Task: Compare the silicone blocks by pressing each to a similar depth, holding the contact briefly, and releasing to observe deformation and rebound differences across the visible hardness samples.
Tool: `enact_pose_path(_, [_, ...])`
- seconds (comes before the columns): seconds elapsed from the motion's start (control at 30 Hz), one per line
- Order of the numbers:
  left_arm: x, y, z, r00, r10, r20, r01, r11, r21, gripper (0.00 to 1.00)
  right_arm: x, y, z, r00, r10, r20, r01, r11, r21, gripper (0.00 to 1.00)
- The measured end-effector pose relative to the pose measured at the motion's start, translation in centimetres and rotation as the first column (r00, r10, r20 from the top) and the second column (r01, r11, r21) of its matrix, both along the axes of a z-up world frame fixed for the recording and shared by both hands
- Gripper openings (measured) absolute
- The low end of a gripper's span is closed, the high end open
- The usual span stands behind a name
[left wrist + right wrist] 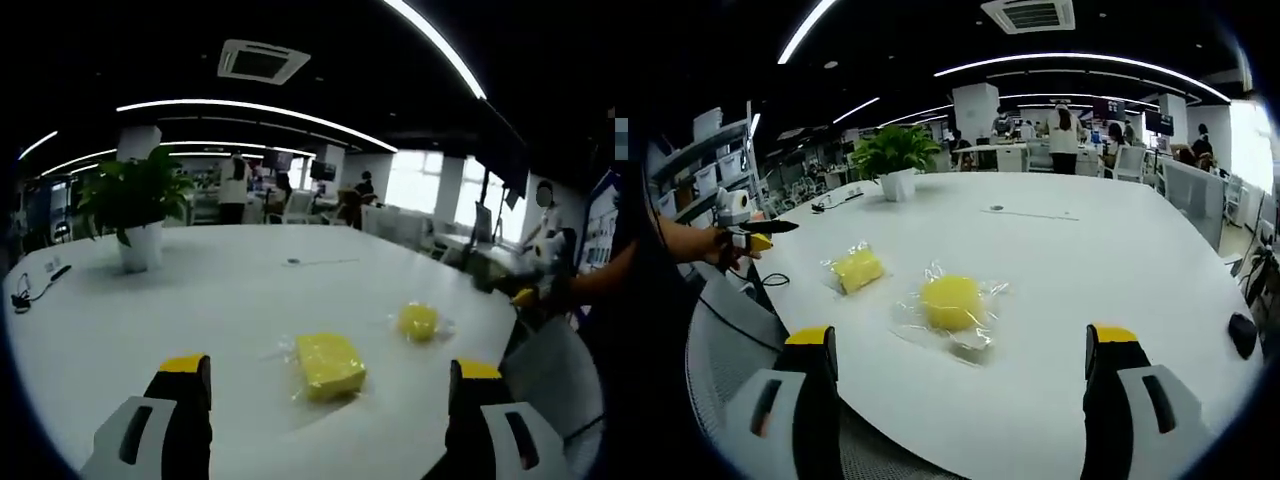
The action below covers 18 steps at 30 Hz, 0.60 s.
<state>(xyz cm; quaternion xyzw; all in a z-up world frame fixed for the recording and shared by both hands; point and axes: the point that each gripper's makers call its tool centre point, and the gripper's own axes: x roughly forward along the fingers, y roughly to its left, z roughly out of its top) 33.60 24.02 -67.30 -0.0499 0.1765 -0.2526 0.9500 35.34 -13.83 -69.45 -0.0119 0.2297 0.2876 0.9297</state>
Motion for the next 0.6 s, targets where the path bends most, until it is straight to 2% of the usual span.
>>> enact_pose_path(0.17, [-0.5, 0.7, 0.4, 1.0, 0.001, -0.013, -0.001, 1.0, -0.018, 1.0, -0.7, 0.2, 0.4, 1.0, -0.019, -0.001, 0.019, 1.0, -0.012, 0.97])
enact_pose_path(0.27, [-0.8, 0.8, 0.2, 1.0, -0.005, -0.018, 0.005, 1.0, 0.003, 1.0, -1.0, -0.1, 0.9, 0.999, -0.05, 0.003, 0.05, 0.999, -0.006, 0.97])
enact_pose_path(0.4, [-1.3, 1.0, 0.7, 1.0, -0.006, -0.02, 0.005, 1.0, -0.028, 1.0, -1.3, -0.2, 1.0, 0.998, -0.069, -0.002, 0.069, 0.998, -0.009, 0.97])
enact_pose_path(0.47, [-1.3, 1.0, 1.0, 1.0, -0.008, -0.018, 0.007, 0.999, -0.039, 1.0, -1.4, -0.2, 1.1, 0.998, -0.069, -0.007, 0.069, 0.998, -0.007, 0.97])
enact_pose_path(0.6, [-1.6, 0.2, 1.1, 0.999, -0.018, -0.03, 0.017, 0.999, -0.045, 1.0, -0.7, -0.9, 2.0, 0.996, -0.083, 0.02, 0.082, 0.996, 0.017, 0.97])
